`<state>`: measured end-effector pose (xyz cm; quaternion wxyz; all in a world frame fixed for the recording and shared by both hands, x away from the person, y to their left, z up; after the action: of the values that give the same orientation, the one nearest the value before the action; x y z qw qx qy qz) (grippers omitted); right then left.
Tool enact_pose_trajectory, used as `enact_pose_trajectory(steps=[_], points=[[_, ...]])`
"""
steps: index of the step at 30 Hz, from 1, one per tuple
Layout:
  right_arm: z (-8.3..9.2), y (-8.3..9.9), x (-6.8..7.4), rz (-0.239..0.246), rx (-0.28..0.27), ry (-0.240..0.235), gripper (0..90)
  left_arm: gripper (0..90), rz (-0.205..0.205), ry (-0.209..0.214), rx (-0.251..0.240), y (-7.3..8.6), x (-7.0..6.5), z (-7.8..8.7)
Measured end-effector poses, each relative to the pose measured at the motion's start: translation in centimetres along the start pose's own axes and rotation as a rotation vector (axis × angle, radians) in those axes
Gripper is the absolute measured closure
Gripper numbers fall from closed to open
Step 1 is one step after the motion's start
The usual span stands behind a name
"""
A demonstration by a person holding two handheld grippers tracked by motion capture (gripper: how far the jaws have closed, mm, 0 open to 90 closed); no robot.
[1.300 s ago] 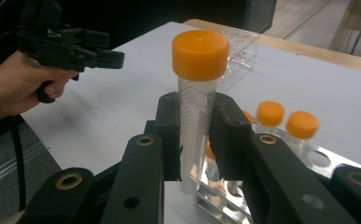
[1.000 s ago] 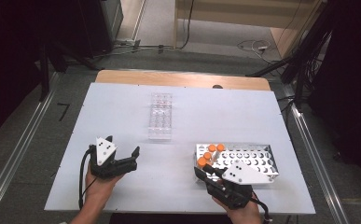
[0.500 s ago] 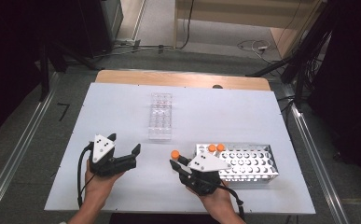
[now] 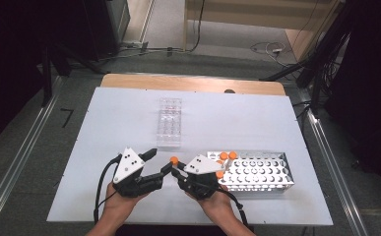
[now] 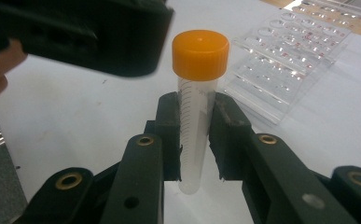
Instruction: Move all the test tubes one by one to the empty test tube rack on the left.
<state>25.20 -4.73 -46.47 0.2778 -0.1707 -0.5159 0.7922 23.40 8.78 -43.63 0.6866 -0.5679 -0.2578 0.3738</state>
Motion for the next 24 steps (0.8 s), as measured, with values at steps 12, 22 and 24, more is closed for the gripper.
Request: enact_pose_trajectory(steps=[12, 22, 24], points=[[-0.36, -0.05, 0.74, -0.003, -0.001, -0.030, 72.2, 66.3, 0.001, 0.052, 0.023, 0.51, -0.67, -0.74], [-0.35, 0.01, 0.79, -0.001, -0.003, -0.034, 71.7, 70.6, 0.013, 0.065, 0.023, 0.54, -0.71, -0.79], [-0.28, -0.02, 0.76, -0.004, -0.006, -0.033, 67.4, 70.9, 0.010, 0.061, 0.021, 0.44, -0.66, -0.73]])
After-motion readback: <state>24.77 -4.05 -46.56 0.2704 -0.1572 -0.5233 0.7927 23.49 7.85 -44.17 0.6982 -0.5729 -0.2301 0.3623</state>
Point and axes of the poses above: each handheld gripper's, and its own axes: z roughly backward along the jaws, y roughly out of its underside, x roughly to its left, the point moved 5 cm from there along -z, roughly forward along the jaws, and after that the axes turned 8 degrees about -x, right-handed, at the moved point
